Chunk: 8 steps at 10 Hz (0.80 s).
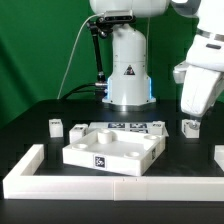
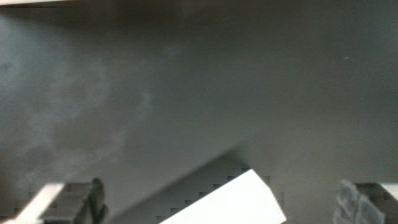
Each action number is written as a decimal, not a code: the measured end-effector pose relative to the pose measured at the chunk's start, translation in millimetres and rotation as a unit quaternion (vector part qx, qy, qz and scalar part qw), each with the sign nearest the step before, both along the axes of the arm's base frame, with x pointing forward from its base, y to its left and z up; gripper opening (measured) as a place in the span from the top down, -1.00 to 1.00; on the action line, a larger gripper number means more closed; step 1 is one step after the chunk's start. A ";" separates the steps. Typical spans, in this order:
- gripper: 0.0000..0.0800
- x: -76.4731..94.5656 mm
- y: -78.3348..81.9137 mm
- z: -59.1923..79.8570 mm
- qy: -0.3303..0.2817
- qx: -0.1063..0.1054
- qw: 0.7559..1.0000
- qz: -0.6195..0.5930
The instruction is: Assemble one leg
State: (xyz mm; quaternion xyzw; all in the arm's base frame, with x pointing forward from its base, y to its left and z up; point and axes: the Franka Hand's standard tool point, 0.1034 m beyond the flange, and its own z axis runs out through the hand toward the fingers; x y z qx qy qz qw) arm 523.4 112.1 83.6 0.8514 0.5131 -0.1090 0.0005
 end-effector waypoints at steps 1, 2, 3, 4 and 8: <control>-0.63 1.5 0.6 -0.2 0.004 -0.008 1.000 0.010; -0.63 1.5 0.6 -0.2 0.004 -0.008 1.000 0.010; -0.63 1.5 0.6 -0.2 0.004 -0.007 1.000 0.010; -0.63 1.6 0.6 -0.3 0.004 -0.007 1.000 0.010; -0.63 1.6 0.5 -0.3 0.004 -0.007 1.000 0.010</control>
Offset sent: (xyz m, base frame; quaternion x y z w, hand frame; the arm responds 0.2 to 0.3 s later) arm 0.0000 0.0000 0.0000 0.0000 0.0000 0.0000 1.0000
